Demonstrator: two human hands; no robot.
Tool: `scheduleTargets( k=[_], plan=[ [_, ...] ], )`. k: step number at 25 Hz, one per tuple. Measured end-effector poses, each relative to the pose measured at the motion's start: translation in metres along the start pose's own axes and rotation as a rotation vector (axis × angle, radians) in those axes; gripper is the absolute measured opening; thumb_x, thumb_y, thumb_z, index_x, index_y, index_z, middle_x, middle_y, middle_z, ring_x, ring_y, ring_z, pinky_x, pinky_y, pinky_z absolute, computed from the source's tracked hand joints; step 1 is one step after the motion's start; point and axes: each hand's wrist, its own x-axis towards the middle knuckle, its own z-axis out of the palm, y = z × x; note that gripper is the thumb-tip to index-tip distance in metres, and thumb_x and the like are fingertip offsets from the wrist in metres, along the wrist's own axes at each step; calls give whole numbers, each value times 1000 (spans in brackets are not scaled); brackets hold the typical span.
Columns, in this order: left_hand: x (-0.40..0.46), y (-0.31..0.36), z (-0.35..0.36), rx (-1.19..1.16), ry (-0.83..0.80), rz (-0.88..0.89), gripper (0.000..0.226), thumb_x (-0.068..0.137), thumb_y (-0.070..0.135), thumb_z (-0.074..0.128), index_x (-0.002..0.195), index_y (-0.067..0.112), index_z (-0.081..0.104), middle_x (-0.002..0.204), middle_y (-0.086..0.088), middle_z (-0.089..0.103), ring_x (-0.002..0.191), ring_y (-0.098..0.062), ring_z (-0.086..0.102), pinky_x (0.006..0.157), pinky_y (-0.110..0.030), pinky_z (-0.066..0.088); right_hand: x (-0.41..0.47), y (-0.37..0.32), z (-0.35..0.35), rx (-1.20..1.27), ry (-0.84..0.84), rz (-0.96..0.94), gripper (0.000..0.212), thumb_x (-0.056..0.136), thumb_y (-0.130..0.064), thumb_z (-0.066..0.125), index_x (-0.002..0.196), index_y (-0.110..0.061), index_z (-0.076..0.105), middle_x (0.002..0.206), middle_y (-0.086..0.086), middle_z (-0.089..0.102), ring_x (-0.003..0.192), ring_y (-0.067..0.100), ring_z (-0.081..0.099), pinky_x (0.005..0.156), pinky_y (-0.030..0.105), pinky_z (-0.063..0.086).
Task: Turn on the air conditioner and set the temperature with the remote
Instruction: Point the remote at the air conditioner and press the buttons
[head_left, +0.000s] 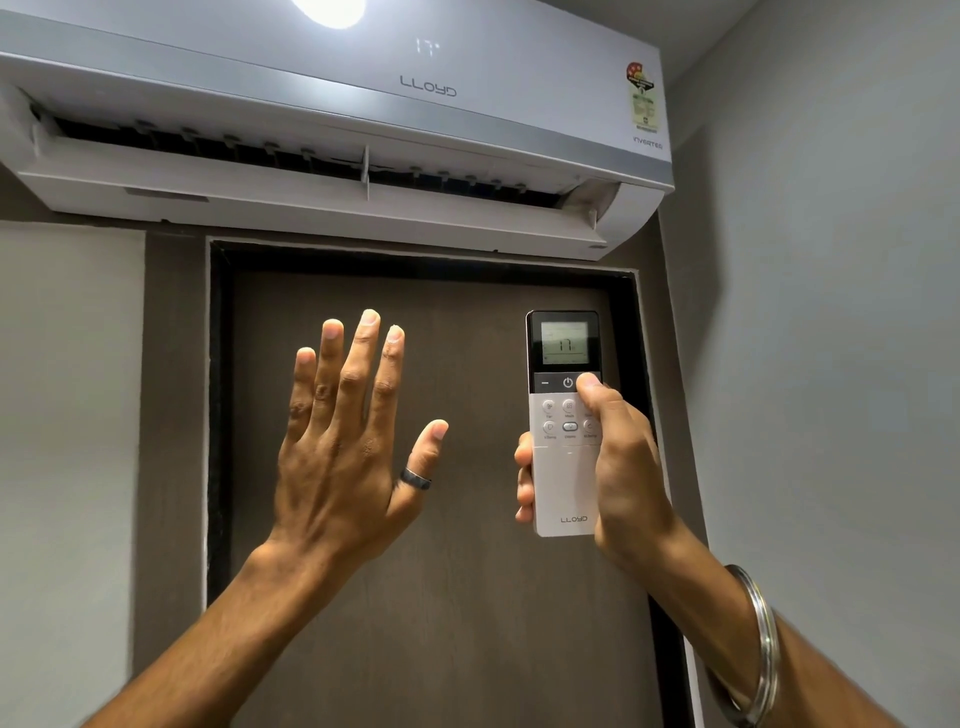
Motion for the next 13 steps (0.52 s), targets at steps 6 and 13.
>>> scheduleTargets(
  k=[6,13],
  plan=[
    [2,1,2,-7,13,4,81,100,56,39,162,7,22,172,-16,12,160,-36,4,131,-48,-2,3,-1,4,3,22,-17,66,96,-50,45,113,13,52,67,20,73,43,33,68,45,39,62],
    [1,1,1,-10,8,4,80,100,56,37,162,8,22,172,-16,12,160,-36,4,131,-47,-1,4,2,2,24,5,-10,71,97,-53,45,114,15,51,69,21,73,45,34,68,50,40,62]
  ],
)
